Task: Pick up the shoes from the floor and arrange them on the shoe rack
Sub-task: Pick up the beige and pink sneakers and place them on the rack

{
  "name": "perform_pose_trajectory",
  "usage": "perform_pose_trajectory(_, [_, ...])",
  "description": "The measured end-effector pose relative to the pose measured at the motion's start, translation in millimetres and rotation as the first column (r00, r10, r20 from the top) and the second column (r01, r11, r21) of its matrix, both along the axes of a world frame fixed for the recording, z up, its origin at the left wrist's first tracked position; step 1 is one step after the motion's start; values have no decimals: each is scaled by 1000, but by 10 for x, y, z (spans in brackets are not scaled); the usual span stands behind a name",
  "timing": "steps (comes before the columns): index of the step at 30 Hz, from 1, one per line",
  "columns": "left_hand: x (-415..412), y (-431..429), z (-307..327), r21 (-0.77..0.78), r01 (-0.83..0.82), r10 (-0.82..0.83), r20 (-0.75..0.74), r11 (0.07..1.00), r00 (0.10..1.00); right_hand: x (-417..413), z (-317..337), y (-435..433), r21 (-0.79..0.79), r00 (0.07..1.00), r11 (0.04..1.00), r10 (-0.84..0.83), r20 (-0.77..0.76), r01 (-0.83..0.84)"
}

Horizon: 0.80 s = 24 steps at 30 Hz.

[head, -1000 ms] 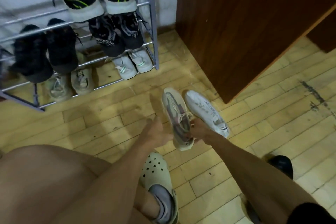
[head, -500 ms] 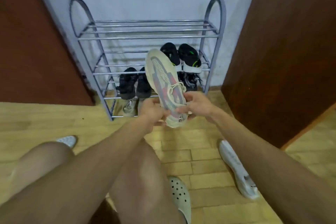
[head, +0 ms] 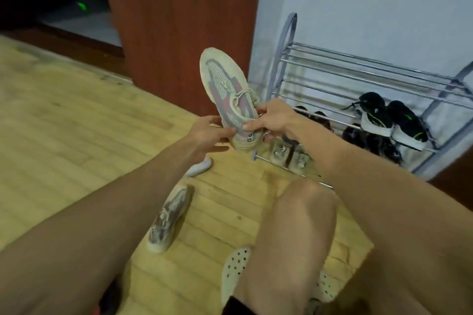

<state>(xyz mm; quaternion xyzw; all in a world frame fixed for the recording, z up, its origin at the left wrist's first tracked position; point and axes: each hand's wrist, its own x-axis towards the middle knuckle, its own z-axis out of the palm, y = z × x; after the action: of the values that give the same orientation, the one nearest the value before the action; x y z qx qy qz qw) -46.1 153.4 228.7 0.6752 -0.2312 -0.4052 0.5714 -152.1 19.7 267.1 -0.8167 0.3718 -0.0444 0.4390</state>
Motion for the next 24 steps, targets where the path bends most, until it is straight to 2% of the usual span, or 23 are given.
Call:
perform_pose_trajectory(5, [544,752,-691,193,-41,41,6,980,999,657,-631,403,70,986,996,67,-150,-57])
perform_pose_trajectory(8, [731,1189,-1186,338,-55,64,-15,940,998,835,-1114,569,135,981,990,72,-181,-48])
perform_pose_trajectory(15, [988,1726,-2216,663,-15,17,4,748,1000,890,-1946,732,336,971,939,9,-241,75])
perform_pose_trajectory(18, [1078,1681,-2539,741,4,-60,48,672,997,803,-2264,630,362,968,926,-14,-252,108])
perform_pose_trajectory(22, [1108,1489,-2875,828,79,-256,80,555,963,768,-2584,505,374,959,914,-48,-279,154])
perform_pose_trajectory(24, [1116,1369,-3019,851,81,-285,82,518,955,747,-2715,461,377,955,910,-65,-290,176])
